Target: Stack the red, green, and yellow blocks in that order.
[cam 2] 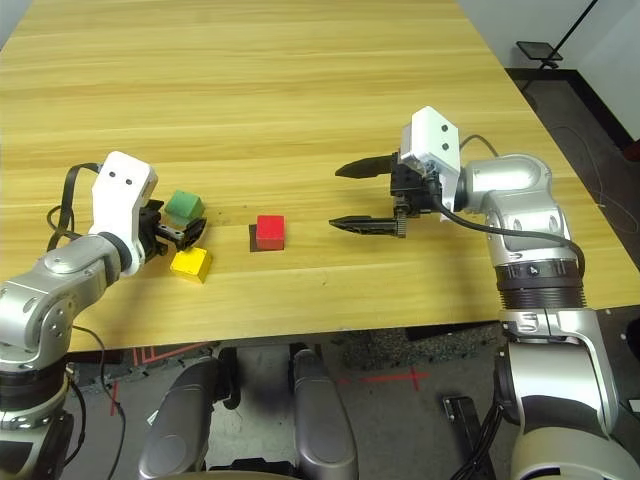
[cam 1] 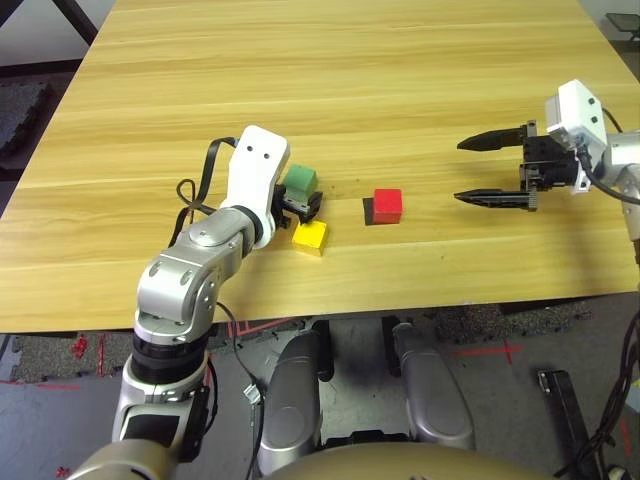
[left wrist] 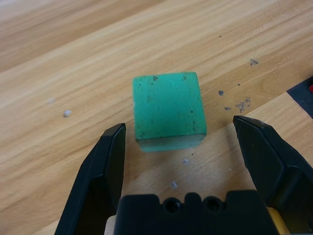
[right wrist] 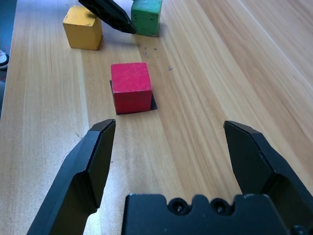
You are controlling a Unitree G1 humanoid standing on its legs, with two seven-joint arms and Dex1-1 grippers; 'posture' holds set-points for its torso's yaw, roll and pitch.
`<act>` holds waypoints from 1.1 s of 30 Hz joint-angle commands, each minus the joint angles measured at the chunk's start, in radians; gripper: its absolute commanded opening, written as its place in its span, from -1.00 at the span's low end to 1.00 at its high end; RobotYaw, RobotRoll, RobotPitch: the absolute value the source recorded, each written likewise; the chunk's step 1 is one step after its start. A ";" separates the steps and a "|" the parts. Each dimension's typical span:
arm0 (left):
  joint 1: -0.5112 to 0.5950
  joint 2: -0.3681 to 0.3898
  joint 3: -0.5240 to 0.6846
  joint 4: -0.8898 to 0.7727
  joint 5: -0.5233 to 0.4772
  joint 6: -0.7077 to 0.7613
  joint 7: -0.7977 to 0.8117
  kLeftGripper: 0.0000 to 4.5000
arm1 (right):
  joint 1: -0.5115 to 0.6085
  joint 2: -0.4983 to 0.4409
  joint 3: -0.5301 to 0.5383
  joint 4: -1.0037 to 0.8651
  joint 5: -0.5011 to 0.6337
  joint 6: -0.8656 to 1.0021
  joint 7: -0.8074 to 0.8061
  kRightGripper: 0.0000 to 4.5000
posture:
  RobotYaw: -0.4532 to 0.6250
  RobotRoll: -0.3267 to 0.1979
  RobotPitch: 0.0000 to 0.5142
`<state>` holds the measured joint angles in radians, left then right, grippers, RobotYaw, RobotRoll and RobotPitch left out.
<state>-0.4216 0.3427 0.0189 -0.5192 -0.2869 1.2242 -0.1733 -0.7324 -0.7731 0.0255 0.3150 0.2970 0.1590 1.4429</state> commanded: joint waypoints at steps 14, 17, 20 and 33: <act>-0.023 -0.017 -0.009 0.081 0.014 -0.035 0.004 -0.10 | 0.035 0.000 -0.007 -0.042 0.016 -0.002 -0.012 1.00 | 0.29 0.46 0.19; -0.040 -0.009 -0.023 0.103 0.020 -0.070 -0.005 -0.10 | 0.040 0.002 -0.007 -0.045 0.016 -0.004 -0.015 1.00 | 0.28 0.47 0.17; -0.078 0.011 -0.023 0.147 0.026 -0.153 -0.034 -0.10 | 0.044 0.004 -0.007 -0.044 0.013 -0.011 -0.016 1.00 | 0.28 0.47 0.14; -0.188 0.223 -0.086 0.197 -0.050 -0.469 -0.469 -0.10 | 0.037 -0.006 -0.014 -0.013 0.005 -0.036 -0.021 1.00 | 0.27 0.53 0.05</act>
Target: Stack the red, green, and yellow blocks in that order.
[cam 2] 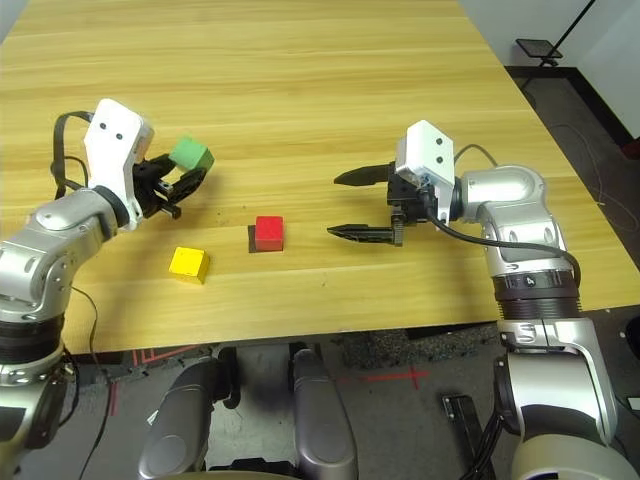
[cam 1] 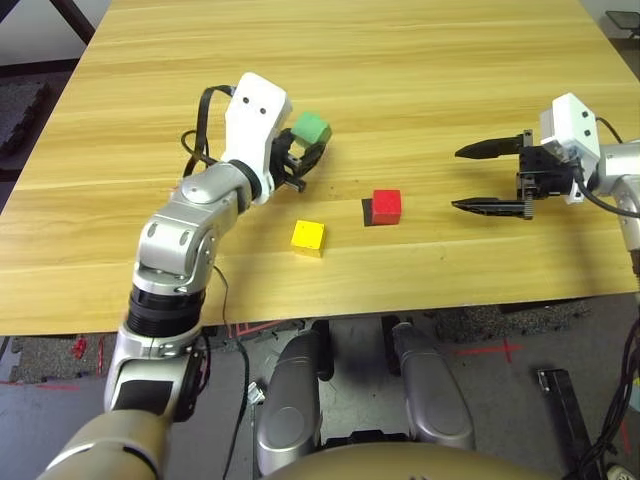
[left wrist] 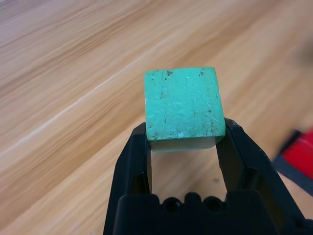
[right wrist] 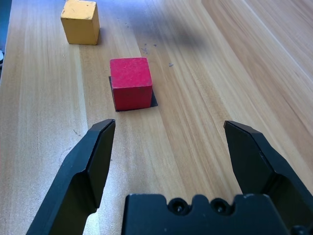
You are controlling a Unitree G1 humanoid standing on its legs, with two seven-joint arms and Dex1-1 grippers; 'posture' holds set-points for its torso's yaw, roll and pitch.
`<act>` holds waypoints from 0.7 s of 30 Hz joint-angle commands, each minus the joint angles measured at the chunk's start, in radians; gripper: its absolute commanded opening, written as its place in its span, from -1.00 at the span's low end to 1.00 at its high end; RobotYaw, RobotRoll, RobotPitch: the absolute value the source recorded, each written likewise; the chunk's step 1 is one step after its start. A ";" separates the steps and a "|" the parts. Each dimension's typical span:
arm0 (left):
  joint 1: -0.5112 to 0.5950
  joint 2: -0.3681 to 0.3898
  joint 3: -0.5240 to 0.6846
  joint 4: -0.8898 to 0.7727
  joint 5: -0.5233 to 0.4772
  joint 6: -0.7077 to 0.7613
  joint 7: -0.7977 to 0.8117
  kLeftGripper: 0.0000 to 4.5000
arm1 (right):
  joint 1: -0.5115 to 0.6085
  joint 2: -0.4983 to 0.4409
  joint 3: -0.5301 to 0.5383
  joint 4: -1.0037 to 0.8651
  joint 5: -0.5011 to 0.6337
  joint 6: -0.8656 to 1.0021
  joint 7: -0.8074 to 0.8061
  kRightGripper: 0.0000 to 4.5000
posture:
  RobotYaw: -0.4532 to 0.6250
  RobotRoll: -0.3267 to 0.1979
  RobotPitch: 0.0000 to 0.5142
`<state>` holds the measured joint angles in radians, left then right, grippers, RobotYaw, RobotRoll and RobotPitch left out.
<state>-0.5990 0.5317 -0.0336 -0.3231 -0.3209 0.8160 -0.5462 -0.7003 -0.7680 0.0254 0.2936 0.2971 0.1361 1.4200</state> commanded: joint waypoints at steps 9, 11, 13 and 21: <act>-0.084 0.123 -0.126 0.009 -0.045 -0.183 -0.389 -0.10 | 0.018 -0.021 -0.021 -0.001 0.010 -0.019 -0.006 1.00 | 0.23 0.57 0.02; -0.087 0.135 -0.154 0.006 -0.044 -0.195 -0.437 -0.10 | 0.029 -0.029 -0.025 -0.021 0.018 -0.009 0.000 1.00 | 0.23 0.58 0.02; -0.087 0.144 -0.180 0.009 -0.035 -0.207 -0.471 -0.10 | 0.041 -0.039 -0.029 -0.050 0.031 0.011 0.006 1.00 | 0.21 0.57 0.02; -0.113 0.110 -0.262 0.056 0.010 -0.211 -0.503 -0.10 | 0.107 -0.085 -0.048 -0.188 0.082 0.092 0.013 1.00 | 0.16 0.55 0.04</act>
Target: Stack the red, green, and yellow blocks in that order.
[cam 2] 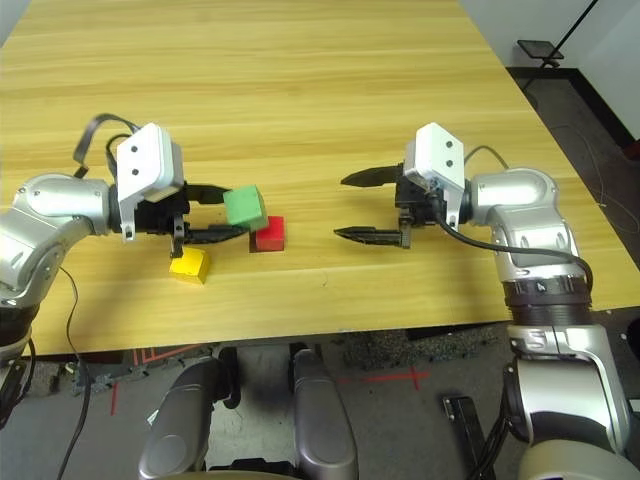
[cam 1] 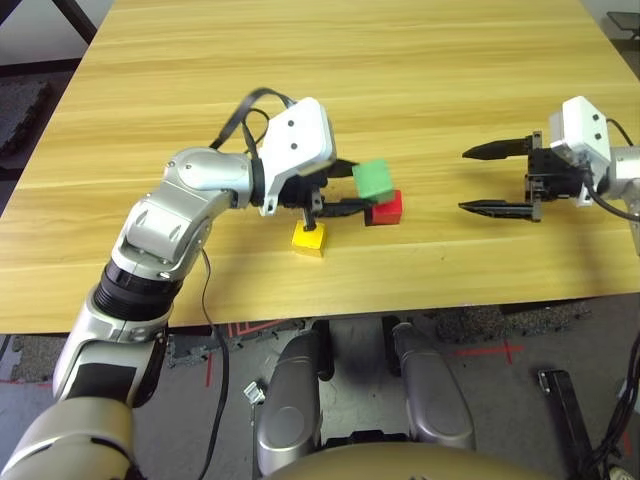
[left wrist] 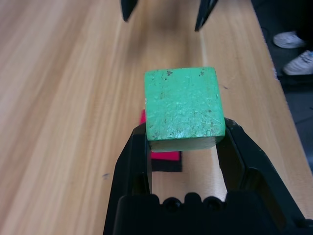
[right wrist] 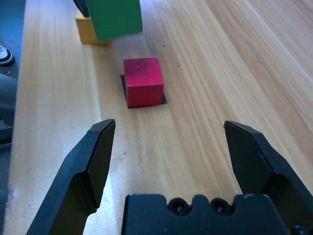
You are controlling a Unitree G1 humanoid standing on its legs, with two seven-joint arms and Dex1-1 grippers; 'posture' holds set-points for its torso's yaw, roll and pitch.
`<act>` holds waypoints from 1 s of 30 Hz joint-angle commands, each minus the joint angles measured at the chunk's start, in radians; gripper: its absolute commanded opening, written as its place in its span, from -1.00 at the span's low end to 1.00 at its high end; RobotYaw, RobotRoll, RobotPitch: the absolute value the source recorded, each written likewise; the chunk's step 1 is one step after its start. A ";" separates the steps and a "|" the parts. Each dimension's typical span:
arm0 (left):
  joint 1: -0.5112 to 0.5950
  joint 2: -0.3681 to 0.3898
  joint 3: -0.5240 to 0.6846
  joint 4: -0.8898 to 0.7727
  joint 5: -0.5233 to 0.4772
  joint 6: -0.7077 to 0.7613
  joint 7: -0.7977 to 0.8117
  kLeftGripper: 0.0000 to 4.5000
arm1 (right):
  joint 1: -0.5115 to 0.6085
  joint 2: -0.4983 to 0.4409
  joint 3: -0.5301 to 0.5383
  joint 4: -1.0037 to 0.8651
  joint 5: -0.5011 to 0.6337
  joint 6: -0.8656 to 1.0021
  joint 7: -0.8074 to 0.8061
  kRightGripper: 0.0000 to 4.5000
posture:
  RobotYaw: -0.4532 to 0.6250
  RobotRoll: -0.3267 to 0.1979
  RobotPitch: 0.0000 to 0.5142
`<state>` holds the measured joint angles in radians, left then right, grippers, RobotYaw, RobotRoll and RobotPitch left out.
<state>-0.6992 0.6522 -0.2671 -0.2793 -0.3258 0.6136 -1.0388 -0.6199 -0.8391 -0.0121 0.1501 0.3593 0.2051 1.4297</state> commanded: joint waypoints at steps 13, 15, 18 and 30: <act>-0.061 -0.047 -0.085 0.151 0.106 -0.106 -0.052 -0.10 | 0.058 -0.022 -0.020 -0.093 0.036 0.054 -0.030 1.00 | 0.12 0.55 0.08; -0.067 -0.050 -0.086 0.172 0.116 -0.123 -0.060 -0.10 | 0.059 -0.018 -0.019 -0.094 0.037 0.054 -0.034 1.00 | 0.13 0.56 0.08; -0.078 -0.059 -0.085 0.199 0.131 -0.141 -0.070 -0.10 | 0.062 -0.013 -0.014 -0.093 0.037 0.051 -0.039 1.00 | 0.13 0.57 0.08; -0.115 -0.110 -0.090 0.265 0.168 -0.155 -0.085 -0.10 | 0.048 -0.003 -0.008 -0.078 0.032 0.042 -0.042 1.00 | 0.12 0.57 0.09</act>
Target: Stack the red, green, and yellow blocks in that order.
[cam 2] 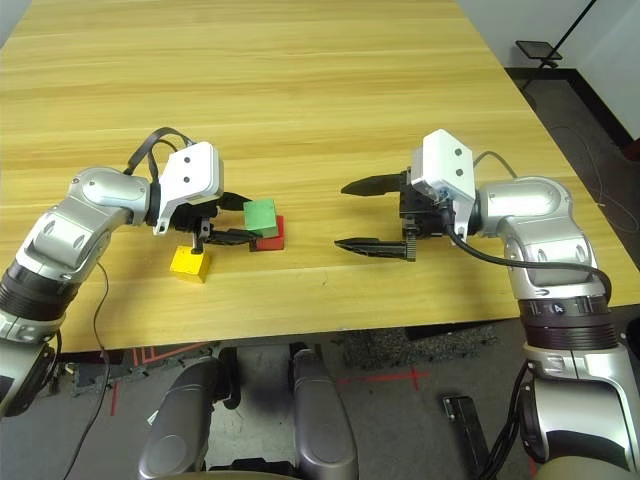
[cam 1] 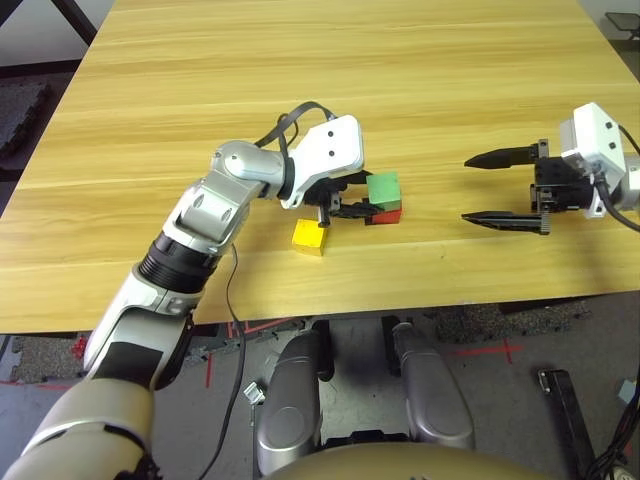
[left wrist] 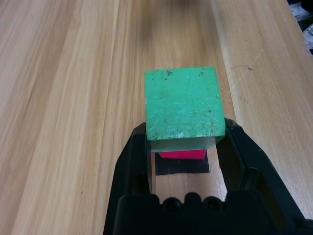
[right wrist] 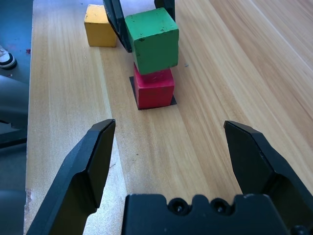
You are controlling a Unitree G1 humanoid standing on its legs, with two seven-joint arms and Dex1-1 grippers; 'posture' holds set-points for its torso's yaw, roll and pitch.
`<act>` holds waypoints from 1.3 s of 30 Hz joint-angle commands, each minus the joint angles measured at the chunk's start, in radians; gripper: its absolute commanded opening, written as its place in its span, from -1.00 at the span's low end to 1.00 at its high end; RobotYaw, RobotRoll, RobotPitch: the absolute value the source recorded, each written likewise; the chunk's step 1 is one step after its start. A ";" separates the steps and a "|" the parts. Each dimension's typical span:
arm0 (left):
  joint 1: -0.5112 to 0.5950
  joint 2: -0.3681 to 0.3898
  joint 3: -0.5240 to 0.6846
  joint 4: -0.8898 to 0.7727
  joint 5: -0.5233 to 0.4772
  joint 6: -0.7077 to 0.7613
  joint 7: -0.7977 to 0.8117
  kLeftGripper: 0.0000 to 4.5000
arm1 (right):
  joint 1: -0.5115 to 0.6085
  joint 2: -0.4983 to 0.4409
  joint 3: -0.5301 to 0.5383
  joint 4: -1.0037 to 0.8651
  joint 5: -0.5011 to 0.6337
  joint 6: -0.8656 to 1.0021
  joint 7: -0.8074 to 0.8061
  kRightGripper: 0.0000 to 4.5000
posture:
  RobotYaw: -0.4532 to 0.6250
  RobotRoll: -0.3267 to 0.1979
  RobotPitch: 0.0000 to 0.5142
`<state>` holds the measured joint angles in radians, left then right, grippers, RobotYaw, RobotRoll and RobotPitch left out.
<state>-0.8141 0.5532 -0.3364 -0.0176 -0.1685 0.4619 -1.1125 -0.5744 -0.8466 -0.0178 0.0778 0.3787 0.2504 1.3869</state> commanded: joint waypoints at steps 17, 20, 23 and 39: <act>0.006 -0.037 -0.041 0.017 0.030 -0.008 -0.031 -0.10 | 0.015 0.008 -0.006 -0.024 0.016 0.001 -0.012 1.00 | 0.09 0.57 0.13; 0.003 -0.043 -0.045 0.029 0.036 -0.013 -0.030 -0.10 | 0.016 0.009 -0.006 -0.026 0.017 0.002 -0.013 1.00 | 0.09 0.57 0.13; 0.000 -0.049 -0.044 0.036 0.039 -0.015 -0.033 -0.10 | 0.016 0.010 -0.005 -0.025 0.018 0.003 -0.014 1.00 | 0.09 0.57 0.13; -0.057 -0.073 0.001 0.064 0.023 0.005 -0.028 -0.10 | 0.003 0.014 0.000 -0.006 0.010 -0.007 -0.013 1.00 | 0.08 0.55 0.07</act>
<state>-0.8722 0.4835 -0.3368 0.0296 -0.1343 0.4629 -1.1351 -0.5732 -0.8334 -0.0178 0.0729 0.3790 0.2484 1.3687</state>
